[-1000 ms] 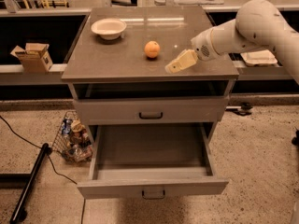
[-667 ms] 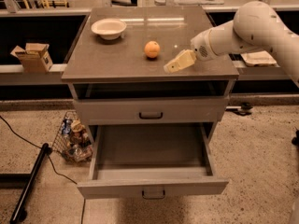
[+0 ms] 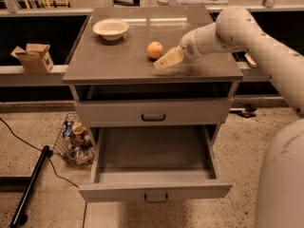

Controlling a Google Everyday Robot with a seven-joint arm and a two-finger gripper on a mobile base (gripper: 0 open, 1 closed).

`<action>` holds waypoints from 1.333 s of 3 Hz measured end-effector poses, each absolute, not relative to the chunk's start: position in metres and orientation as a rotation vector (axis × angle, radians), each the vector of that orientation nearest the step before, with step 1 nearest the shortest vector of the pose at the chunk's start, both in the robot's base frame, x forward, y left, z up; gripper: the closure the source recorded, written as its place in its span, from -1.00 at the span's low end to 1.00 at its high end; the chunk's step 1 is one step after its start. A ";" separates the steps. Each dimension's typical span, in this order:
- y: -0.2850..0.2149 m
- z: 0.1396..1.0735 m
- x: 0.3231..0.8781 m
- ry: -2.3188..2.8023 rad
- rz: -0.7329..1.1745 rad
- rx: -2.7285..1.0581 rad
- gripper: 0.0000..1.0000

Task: Place orange into middle drawer

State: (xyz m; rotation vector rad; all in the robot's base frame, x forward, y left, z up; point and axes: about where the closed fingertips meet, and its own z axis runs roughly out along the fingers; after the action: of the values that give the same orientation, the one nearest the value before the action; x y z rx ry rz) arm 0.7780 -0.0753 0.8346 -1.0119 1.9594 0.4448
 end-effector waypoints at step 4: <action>-0.041 0.840 0.805 1.874 0.510 -0.979 -0.09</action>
Offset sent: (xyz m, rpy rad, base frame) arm 0.0407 0.0418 -0.0051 0.0807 -0.0635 0.0329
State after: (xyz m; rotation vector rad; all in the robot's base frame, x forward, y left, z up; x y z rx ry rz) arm 0.8051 -0.0412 0.8404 -0.9787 1.8743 0.5101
